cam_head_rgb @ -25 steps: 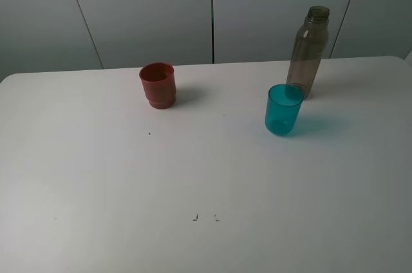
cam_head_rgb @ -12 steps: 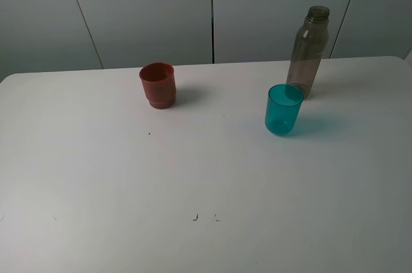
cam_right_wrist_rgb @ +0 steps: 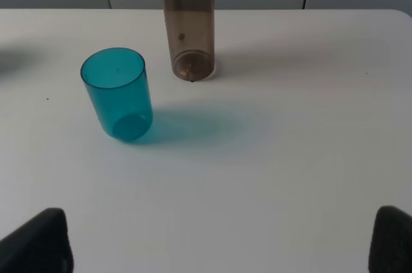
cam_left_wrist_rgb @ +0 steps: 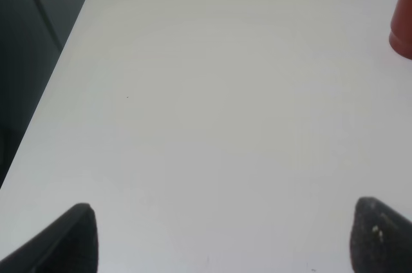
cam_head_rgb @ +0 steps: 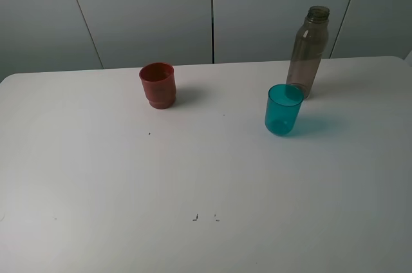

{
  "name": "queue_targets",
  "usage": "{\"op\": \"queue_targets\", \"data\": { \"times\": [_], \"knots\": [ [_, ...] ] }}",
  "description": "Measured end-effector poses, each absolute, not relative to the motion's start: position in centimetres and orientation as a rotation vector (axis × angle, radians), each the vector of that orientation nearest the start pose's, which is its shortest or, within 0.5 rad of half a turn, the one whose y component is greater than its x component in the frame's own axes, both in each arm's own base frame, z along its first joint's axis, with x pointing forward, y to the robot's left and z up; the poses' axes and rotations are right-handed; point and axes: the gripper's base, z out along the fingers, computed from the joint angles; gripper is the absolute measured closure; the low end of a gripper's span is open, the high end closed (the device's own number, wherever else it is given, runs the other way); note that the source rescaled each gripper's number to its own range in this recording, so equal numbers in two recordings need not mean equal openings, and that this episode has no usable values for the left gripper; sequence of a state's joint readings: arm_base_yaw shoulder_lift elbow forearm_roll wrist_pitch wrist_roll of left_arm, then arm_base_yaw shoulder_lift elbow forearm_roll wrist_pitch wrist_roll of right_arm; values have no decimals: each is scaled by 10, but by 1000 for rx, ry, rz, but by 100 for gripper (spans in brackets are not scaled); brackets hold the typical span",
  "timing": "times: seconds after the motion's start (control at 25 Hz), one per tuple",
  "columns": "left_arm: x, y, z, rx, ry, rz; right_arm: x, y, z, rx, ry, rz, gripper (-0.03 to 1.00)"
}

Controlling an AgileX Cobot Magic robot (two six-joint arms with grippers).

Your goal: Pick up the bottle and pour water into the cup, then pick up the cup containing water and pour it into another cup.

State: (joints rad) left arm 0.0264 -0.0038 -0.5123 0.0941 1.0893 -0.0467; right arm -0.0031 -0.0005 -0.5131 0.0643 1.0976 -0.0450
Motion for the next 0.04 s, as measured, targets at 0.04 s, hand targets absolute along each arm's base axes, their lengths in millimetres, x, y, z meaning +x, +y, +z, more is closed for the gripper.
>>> {"op": "queue_targets", "data": {
  "times": [0.04],
  "knots": [
    [-9, 7, 279, -82, 2053, 100, -8, 5, 278, -48, 2066, 48, -3]
  ]
}}
